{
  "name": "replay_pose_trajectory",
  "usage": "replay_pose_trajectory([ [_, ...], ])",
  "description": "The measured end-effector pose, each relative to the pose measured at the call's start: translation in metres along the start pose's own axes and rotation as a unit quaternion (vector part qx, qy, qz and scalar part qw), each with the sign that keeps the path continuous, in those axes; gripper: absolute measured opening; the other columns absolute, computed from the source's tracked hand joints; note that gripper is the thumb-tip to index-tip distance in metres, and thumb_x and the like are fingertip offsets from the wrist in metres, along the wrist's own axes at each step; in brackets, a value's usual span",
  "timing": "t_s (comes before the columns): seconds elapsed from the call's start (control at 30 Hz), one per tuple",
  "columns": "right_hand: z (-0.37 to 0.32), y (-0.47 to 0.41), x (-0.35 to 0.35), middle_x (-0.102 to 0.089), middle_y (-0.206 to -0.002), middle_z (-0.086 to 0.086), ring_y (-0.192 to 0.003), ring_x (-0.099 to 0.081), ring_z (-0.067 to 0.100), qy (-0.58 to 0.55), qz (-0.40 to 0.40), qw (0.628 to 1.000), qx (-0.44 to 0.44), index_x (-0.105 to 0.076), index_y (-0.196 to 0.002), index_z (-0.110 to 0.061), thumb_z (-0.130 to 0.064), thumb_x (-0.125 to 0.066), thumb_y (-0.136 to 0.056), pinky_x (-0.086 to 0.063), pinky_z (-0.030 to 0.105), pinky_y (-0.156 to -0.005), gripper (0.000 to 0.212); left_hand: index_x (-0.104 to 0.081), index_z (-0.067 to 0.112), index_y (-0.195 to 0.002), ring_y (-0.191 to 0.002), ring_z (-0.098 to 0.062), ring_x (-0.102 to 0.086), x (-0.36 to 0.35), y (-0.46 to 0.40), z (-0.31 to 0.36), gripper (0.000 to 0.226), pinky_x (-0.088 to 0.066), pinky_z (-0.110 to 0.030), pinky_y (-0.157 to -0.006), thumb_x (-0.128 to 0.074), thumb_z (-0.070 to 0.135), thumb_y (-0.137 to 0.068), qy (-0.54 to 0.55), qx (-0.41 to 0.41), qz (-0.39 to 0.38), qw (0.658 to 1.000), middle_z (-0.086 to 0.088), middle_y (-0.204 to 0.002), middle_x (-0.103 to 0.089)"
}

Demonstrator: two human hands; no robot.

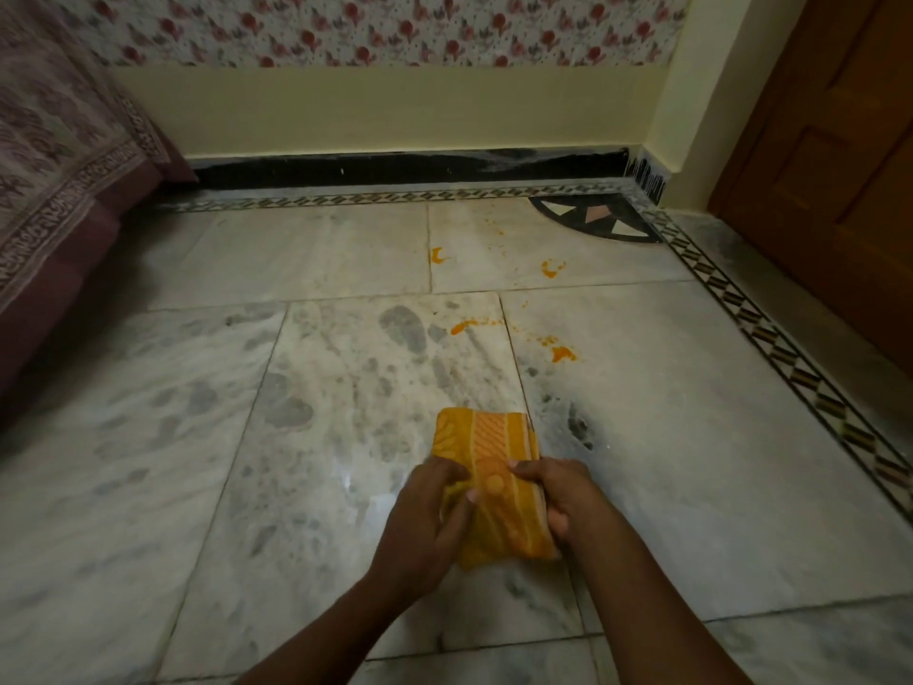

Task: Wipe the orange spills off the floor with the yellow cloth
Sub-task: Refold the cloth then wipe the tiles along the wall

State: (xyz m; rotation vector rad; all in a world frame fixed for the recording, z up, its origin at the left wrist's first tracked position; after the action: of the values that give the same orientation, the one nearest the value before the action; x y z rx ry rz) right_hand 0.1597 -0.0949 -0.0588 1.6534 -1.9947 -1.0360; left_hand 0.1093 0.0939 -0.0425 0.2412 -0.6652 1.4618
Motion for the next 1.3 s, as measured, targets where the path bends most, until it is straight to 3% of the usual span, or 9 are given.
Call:
replay_pose_trajectory([
  [0.1,-0.015,0.01,-0.01,-0.073,-0.113,0.029,-0.103,-0.072,0.047,-0.018,-0.038,0.999,0.025,-0.063,-0.127,0.01,0.004,-0.074,-0.085,-0.058,0.06,-0.092,0.044,-0.06,0.028,-0.109,-0.104,-0.015,-0.067,0.003,-0.014,-0.003,0.027,-0.057,-0.034,-0.087,-0.051,0.052,-0.103,0.107,0.231,0.087,0.963,-0.001,-0.116,-0.069],
  [0.17,-0.031,0.02,-0.021,-0.073,-0.115,0.027,-0.105,-0.072,0.044,-0.026,-0.078,0.995,0.064,-0.063,-0.131,0.0,0.004,-0.073,-0.085,-0.06,0.054,-0.087,0.046,-0.063,0.025,-0.111,-0.101,-0.025,-0.07,0.0,-0.027,-0.003,0.039,-0.059,-0.039,-0.081,-0.042,0.059,-0.104,0.299,0.382,0.037,0.873,-0.012,-0.115,-0.073],
  [0.27,-0.053,0.039,-0.031,-0.075,-0.11,0.023,-0.102,-0.073,0.042,-0.043,-0.117,0.984,0.129,-0.064,-0.124,-0.02,0.009,-0.073,-0.084,-0.064,0.049,-0.074,0.05,-0.063,0.015,-0.134,-0.114,-0.04,-0.07,-0.001,-0.039,-0.004,0.066,-0.055,-0.057,-0.099,-0.04,0.068,-0.101,0.492,0.398,-0.041,0.773,-0.023,-0.123,-0.073],
  [0.4,-0.072,0.06,-0.04,-0.078,-0.102,0.016,-0.102,-0.074,0.038,-0.008,-0.139,0.966,0.216,-0.062,-0.128,-0.026,0.013,-0.068,-0.087,-0.065,0.047,-0.075,0.057,-0.059,0.006,-0.138,-0.111,-0.041,-0.072,0.017,-0.058,-0.005,0.069,-0.06,-0.055,-0.093,-0.077,0.049,-0.087,0.458,0.344,0.054,0.818,-0.024,-0.124,-0.072],
  [0.53,-0.082,0.066,-0.04,-0.077,-0.105,0.023,-0.097,-0.076,0.038,0.017,-0.111,0.959,0.262,-0.062,-0.127,-0.019,0.009,-0.075,-0.084,-0.064,0.056,-0.08,0.052,-0.049,0.028,-0.133,-0.106,-0.035,-0.072,0.036,-0.072,0.0,0.064,-0.064,-0.05,-0.078,-0.087,0.023,-0.082,0.423,0.305,0.155,0.839,-0.02,-0.12,-0.066],
  [0.73,-0.088,0.068,-0.033,-0.071,-0.109,0.035,-0.089,-0.074,0.036,-0.015,-0.114,0.965,0.235,-0.067,-0.123,-0.006,0.024,-0.072,-0.071,-0.063,0.045,-0.072,0.061,-0.056,0.028,-0.122,-0.095,-0.031,-0.074,0.074,-0.083,0.032,0.07,-0.064,-0.038,-0.07,-0.089,-0.006,-0.071,0.315,0.169,0.023,0.933,-0.016,-0.105,-0.075],
  [0.93,-0.073,0.066,-0.025,-0.075,-0.111,0.026,-0.096,-0.075,0.041,-0.075,-0.122,0.989,0.041,-0.069,-0.125,-0.008,-0.036,-0.072,-0.09,-0.063,0.054,-0.08,0.044,-0.062,0.031,-0.123,-0.11,-0.031,-0.068,0.09,-0.092,0.059,0.073,-0.063,-0.035,-0.072,-0.088,-0.011,-0.069,0.301,0.117,-0.053,0.945,-0.012,-0.127,-0.062],
  [1.1,-0.056,0.065,-0.021,-0.072,-0.119,0.029,-0.113,-0.068,0.049,-0.037,-0.129,0.99,-0.03,-0.069,-0.128,-0.009,-0.041,-0.079,-0.085,-0.05,0.068,-0.101,0.055,-0.065,0.034,-0.124,-0.118,-0.03,-0.066,0.086,-0.092,0.069,0.075,-0.064,-0.035,-0.078,-0.089,-0.009,-0.068,0.262,0.101,-0.087,0.956,-0.004,-0.132,-0.064],
  [1.3,-0.069,0.062,-0.02,-0.068,-0.124,0.024,-0.113,-0.065,0.045,-0.148,-0.104,0.974,0.133,-0.064,-0.135,-0.019,-0.007,-0.077,-0.073,-0.057,0.06,-0.088,0.064,-0.065,0.032,-0.126,-0.114,-0.026,-0.068,0.091,-0.093,0.07,0.077,-0.064,-0.032,-0.076,-0.094,-0.002,-0.064,0.254,0.118,-0.063,0.958,-0.002,-0.131,-0.064],
])
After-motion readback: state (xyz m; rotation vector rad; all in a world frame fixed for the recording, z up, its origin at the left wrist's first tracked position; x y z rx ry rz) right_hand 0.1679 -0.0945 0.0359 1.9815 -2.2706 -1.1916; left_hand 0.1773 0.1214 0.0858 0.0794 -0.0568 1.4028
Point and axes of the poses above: each hand's wrist, its own y-axis away from the middle knuckle, its own x-axis out of the back of the hand, z = x × y, the point moved 3 cm from there along -y, towards the middle knuckle
